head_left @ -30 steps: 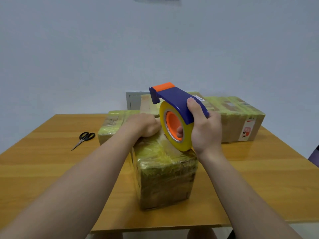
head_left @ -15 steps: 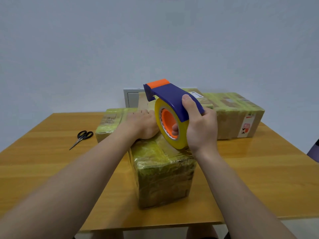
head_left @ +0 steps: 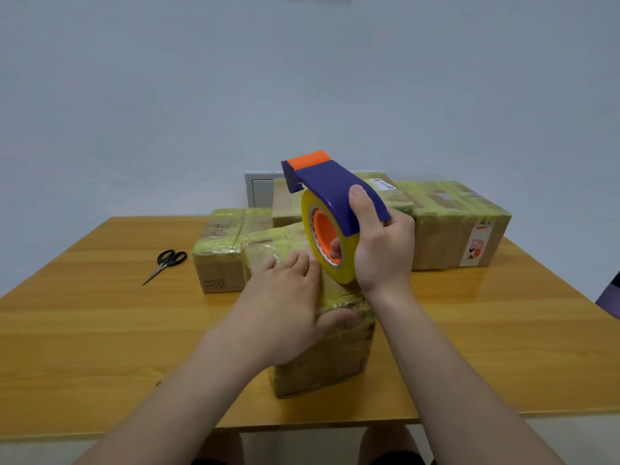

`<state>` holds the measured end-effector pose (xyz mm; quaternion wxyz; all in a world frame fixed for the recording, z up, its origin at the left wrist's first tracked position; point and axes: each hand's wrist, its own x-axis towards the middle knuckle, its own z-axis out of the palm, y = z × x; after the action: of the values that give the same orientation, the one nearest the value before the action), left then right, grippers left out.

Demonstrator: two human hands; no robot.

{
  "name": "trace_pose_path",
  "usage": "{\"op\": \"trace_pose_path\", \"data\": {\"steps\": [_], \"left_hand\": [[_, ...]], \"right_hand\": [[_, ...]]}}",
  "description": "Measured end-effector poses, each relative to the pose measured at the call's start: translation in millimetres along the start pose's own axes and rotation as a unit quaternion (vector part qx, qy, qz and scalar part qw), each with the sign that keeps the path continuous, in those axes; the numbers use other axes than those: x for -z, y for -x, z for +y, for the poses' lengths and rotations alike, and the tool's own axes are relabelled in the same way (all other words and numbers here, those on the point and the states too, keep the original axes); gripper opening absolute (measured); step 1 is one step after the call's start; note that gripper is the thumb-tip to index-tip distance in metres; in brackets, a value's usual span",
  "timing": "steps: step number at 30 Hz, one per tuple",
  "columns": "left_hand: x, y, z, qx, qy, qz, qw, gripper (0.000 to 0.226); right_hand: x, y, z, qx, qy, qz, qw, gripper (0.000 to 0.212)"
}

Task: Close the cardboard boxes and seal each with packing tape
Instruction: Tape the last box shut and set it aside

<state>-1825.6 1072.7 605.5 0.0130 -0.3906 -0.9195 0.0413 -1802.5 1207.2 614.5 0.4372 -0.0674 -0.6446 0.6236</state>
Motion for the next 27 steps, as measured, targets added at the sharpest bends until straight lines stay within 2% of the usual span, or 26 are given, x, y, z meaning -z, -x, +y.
{"op": "trace_pose_path", "data": {"steps": [4, 7, 11, 13, 16, 17, 18, 21, 23, 24, 26, 27], "left_hand": [[-2, -3, 1, -0.027, -0.036, 0.029, 0.999, 0.091], [-1, 2, -7, -0.054, -0.005, 0.007, 0.999, 0.088], [-8, 9, -23, -0.100, 0.034, 0.057, 0.993, 0.074], [-12, 7, -36, -0.126, 0.084, 0.075, 0.986, 0.071], [-12, 9, -48, -0.124, 0.215, 0.089, 0.965, 0.066], [-11, 12, -50, -0.110, 0.298, 0.090, 0.944, 0.064], [-8, 14, -50, -0.094, 0.401, 0.103, 0.905, 0.060], [13, 14, -53, 0.017, 0.664, 0.195, 0.721, 0.054], [30, 13, -55, 0.062, 0.779, 0.145, 0.607, 0.059], [36, 13, -55, 0.054, 0.817, 0.100, 0.566, 0.059], [41, 16, -54, 0.025, 0.861, 0.032, 0.506, 0.056], [40, 16, -54, 0.018, 0.877, 0.018, 0.480, 0.057]], "right_hand": [[7, -1, -1, -0.013, -0.032, -0.009, 0.999, 0.031], [10, -1, -4, -0.021, -0.043, -0.013, 0.999, 0.031], [19, -5, -18, -0.056, -0.051, -0.011, 0.997, 0.033], [30, -12, -26, -0.079, -0.052, -0.053, 0.994, 0.032], [51, -27, -42, -0.145, -0.063, -0.168, 0.973, 0.035], [57, -32, -48, -0.173, -0.069, -0.210, 0.960, 0.036], [63, -34, -55, -0.196, -0.070, -0.248, 0.946, 0.037], [74, -41, -65, -0.201, -0.039, -0.309, 0.929, 0.029], [77, -44, -65, -0.185, -0.006, -0.335, 0.924, 0.036], [76, -45, -66, -0.185, 0.004, -0.341, 0.922, 0.044], [74, -48, -64, -0.177, 0.013, -0.345, 0.922, 0.063], [75, -50, -62, -0.168, 0.009, -0.348, 0.923, 0.061]]}}
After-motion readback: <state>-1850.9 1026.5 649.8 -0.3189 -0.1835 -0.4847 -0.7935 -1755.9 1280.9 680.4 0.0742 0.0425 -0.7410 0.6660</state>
